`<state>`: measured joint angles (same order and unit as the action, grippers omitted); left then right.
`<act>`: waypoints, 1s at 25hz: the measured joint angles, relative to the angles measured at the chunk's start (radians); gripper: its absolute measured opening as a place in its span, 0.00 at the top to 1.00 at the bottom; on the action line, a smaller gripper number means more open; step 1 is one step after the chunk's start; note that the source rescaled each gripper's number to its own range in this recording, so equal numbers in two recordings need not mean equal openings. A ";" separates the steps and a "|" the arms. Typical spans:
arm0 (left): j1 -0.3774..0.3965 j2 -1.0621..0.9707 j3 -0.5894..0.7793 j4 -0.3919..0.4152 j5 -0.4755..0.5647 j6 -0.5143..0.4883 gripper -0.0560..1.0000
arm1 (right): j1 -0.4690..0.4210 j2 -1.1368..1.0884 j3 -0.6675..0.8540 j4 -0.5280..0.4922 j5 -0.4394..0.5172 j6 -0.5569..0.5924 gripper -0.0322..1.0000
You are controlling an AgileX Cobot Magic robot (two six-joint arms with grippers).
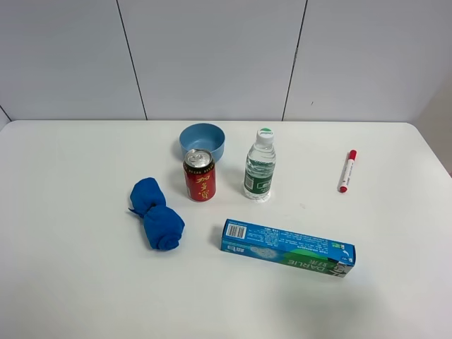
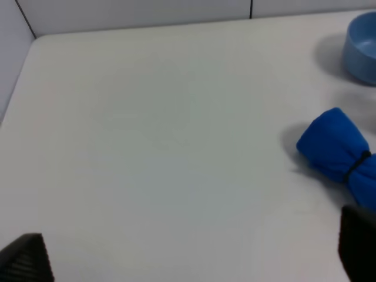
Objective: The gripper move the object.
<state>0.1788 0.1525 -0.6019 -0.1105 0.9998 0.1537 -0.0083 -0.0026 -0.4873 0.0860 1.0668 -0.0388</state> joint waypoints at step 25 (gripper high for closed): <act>0.000 -0.159 0.092 0.040 0.049 -0.035 0.01 | 0.000 0.000 0.000 0.000 0.000 0.000 0.00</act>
<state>0.1788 -0.0061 -0.5097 -0.0702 1.0484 0.1188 -0.0083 -0.0026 -0.4873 0.0860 1.0668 -0.0388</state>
